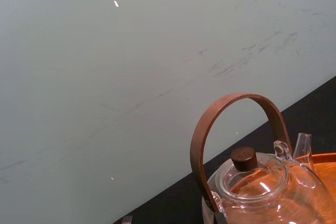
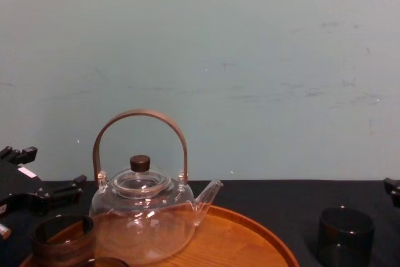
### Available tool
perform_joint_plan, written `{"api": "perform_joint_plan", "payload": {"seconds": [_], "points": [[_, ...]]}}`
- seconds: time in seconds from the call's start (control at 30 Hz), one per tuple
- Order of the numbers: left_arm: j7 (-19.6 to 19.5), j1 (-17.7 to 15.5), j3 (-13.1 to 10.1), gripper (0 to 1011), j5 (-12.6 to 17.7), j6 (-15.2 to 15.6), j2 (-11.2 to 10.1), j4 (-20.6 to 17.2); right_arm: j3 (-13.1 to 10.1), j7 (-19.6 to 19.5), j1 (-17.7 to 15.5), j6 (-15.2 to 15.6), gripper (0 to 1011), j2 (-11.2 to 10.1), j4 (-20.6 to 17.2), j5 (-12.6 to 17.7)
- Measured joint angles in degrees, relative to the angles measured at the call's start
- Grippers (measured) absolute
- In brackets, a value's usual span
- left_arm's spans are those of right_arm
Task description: Pick up the glass from the table and place it on the tray.
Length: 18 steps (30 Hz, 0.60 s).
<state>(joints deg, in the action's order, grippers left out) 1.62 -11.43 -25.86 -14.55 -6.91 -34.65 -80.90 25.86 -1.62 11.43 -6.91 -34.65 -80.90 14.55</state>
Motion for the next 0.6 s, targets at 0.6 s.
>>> {"api": "perform_joint_plan", "payload": {"seconds": [0.6], "points": [[0.00,0.00,0.00,1001,0.00,0.00,0.00,0.00,0.00,0.00,0.00,0.00,1002,0.01,0.00,0.00]]}}
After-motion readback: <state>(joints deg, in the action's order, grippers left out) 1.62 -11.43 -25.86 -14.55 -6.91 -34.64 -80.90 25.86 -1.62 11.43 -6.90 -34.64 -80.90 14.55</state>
